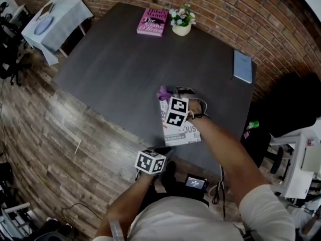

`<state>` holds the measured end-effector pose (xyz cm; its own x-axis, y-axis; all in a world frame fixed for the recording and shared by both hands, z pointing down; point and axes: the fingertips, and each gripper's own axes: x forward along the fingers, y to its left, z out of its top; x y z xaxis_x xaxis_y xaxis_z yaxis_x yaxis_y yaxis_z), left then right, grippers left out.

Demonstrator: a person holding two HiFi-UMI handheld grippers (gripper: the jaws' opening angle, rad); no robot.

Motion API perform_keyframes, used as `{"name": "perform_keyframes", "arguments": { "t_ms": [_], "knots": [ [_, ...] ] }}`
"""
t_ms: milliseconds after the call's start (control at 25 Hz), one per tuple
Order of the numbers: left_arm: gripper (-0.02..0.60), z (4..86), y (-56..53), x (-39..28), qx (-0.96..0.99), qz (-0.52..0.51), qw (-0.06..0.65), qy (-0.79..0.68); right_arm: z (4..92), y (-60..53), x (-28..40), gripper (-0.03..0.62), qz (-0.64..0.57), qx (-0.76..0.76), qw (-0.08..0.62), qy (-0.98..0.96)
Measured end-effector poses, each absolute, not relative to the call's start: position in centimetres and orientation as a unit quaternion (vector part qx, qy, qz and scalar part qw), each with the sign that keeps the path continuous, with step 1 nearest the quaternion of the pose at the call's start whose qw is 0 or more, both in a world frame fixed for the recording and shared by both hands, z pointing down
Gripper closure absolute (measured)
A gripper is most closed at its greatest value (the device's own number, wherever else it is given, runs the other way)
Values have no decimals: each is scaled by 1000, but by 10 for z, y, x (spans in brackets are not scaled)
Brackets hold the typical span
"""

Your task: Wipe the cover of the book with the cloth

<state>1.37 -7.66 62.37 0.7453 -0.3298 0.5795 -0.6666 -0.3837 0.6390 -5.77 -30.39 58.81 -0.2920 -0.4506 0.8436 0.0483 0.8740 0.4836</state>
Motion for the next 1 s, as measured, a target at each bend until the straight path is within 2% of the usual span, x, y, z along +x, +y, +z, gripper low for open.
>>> {"name": "perform_keyframes", "arguments": {
  "t_ms": [1000],
  "knots": [
    [546, 635, -84, 17, 788, 185, 492, -320, 605, -262, -52, 482, -208, 71, 595, -773]
  ]
}}
